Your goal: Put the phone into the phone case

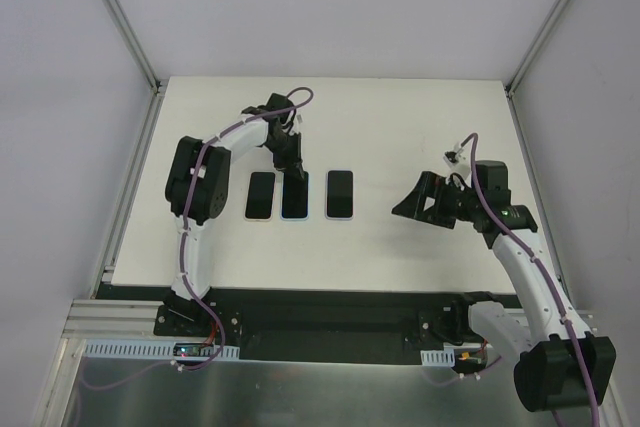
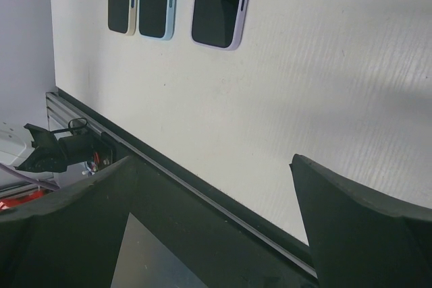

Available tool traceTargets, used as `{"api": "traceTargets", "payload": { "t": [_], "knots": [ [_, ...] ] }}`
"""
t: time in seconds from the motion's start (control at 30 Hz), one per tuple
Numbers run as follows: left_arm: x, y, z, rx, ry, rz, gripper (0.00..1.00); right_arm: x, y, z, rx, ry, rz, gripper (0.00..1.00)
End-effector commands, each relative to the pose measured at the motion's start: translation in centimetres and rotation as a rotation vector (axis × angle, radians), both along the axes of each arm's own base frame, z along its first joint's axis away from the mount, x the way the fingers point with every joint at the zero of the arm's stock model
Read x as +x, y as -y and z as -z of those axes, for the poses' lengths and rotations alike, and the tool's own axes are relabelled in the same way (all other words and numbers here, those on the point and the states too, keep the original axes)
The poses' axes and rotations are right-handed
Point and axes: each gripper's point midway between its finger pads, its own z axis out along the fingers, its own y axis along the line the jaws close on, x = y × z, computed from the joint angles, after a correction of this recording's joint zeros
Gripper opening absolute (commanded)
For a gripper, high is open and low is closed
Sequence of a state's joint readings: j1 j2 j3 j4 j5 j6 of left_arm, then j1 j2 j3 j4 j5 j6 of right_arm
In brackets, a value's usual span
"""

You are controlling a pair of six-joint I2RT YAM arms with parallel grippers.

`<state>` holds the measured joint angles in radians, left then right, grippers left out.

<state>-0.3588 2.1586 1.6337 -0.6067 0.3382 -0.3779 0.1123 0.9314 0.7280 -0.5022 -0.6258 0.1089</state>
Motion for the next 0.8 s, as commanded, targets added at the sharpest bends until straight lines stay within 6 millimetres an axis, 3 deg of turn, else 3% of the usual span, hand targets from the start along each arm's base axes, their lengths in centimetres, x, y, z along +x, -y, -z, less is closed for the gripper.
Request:
{"api": "traceTargets", "payload": {
  "t": [0.0,0.17,0.47,0.57,0.77],
  "knots": [
    [-1.9,-1.7,4.3,0.132,-0.11,0.025,0.0,0.0,0.6,-0.6,-0.027,0.034,0.012,0.99],
    [-1.4,-0.1,4.2,0.083,-0.113,0.035,0.0,0.0,0.6,-0.8,-0.027,0.035,0.01,0.99],
    [1.1,2.6,0.3,-0.051,-0.021,0.068,0.0,-0.4,0.6,-1.7,-0.017,0.049,0.023,0.99],
    [1.6,3.1,-2.6,-0.107,0.028,0.079,0.0,-0.7,0.7,-2.2,-0.019,0.062,0.028,0.99],
    [1.2,5.2,-14.0,-0.305,0.216,0.159,0.0,-1.4,0.9,-2.6,-0.028,0.075,0.039,0.99]
  ]
}}
